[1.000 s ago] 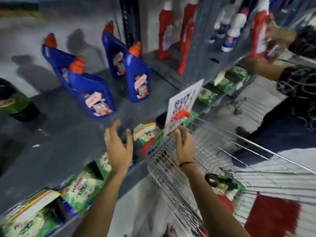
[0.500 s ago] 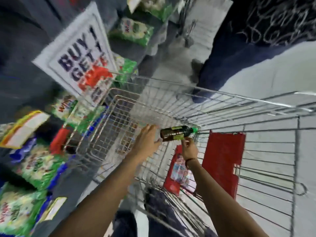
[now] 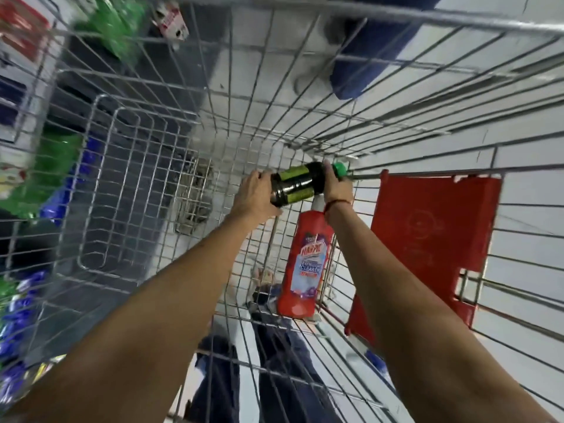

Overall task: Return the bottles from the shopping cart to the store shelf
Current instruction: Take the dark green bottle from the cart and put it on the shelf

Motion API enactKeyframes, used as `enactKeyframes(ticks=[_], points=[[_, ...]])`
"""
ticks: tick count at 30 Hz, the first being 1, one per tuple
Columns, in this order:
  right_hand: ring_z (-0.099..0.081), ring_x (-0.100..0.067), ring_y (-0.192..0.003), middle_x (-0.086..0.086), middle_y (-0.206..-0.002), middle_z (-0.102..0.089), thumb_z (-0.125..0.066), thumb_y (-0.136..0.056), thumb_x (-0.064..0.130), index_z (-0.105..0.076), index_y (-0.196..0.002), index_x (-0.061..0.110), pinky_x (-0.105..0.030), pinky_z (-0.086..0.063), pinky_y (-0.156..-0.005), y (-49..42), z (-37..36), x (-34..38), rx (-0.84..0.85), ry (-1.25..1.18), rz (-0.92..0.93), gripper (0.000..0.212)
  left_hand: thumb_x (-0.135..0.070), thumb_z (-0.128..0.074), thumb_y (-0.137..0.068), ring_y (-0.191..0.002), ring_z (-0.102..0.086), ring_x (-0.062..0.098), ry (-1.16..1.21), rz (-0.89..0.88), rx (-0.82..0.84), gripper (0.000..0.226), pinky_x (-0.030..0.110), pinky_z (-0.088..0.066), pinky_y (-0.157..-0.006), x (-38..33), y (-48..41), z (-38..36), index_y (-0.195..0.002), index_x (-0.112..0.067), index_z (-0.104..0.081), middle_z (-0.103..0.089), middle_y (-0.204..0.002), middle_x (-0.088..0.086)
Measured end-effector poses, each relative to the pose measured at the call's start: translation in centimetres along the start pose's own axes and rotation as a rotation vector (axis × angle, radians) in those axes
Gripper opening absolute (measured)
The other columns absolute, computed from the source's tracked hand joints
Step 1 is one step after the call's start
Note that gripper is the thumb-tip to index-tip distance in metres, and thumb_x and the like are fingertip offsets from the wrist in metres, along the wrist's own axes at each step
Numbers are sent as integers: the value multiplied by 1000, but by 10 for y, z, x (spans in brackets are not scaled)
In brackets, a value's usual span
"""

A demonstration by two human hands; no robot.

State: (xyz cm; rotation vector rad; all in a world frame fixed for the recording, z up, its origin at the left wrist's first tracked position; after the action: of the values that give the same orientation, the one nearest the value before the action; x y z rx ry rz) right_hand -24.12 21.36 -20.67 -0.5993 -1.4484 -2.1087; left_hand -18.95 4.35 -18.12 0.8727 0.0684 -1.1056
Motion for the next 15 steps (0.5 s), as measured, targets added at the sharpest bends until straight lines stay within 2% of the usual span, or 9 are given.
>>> enactKeyframes(ticks=[2,3,5,7,9,11,13,15], points=[[-60,-26,-96,-10,-98,-63,-73,-67,47,-58,-81,13,-38,-50,-92,0,-7,-4,2,-82,-50,40,-12,-81,-59,-119,-42,30,-54,-15,-61,83,41,-44,-97,-6,7,3,-130,-11,-37,-45,-128,14],[-62,-25,-95,-8,-98,-65,-77,-57,53,-55,-75,17,-40,-51,-93,3,-10,-7,8,-110,-78,46,-10,-79,-61,-118,-41,29,-89,-26,-119,81,41,-45,-96,-9,15,6,-130,-11,-37,-43,-128,14],[-64,-27,-96,-9,-102,-67,-80,-45,57,-56,-79,18,-44,-53,-92,13,-13,-6,-5,-166,-95,56,-9,-76,-63,-118,-40,30,-137,-73,-236,78,41,-46,-95,-15,34,16,-130,-10,-36,-42,-128,14],[-64,-28,-95,-12,-103,-66,-79,-61,41,-55,-90,12,-40,-54,-88,28,-13,3,-37,-233,-89,47,-11,-78,-61,-117,-42,29,-139,-103,-269,77,43,-48,-93,-12,51,26,-128,-11,-39,-43,-127,14],[-61,-27,-90,-16,-101,-64,-73,-75,27,-59,-98,1,-28,-52,-75,44,-8,20,-60,-239,-5,37,-14,-82,-57,-114,-47,29,-71,-80,-253,77,46,-50,-90,0,65,39,-122,-13,-42,-44,-124,13],[-63,-27,-89,-19,-97,-65,-71,-77,21,-63,-98,-3,-21,-49,-62,68,-9,40,-32,-249,112,33,-14,-82,-56,-110,-48,30,11,-39,-260,74,50,-50,-88,10,82,58,-119,-13,-44,-46,-120,13],[-66,-31,-90,-17,-91,-68,-72,-76,17,-66,-88,5,-29,-54,-73,91,-17,52,99,-337,131,18,-16,-81,-57,-111,-45,31,13,-29,-306,71,48,-48,-88,14,102,83,-119,-12,-47,-46,-117,14],[-68,-22,-78,-5,-76,-72,-70,-78,12,-67,-81,11,-30,-57,-73,117,-27,71,279,-418,183,4,-24,-82,-57,-112,-43,28,58,-20,-288,74,42,-45,-87,18,119,104,-122,-14,-48,-44,-119,11]])
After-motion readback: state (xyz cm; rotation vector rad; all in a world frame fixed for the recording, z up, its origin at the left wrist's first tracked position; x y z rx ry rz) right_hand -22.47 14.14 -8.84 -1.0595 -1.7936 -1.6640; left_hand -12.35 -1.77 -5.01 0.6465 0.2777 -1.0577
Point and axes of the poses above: each hand's wrist, its own y-axis away from the middle knuckle, its own z-axis out of the back of the hand, x = y × z, the point moved 7 cm from there along -y, towards the middle knuckle
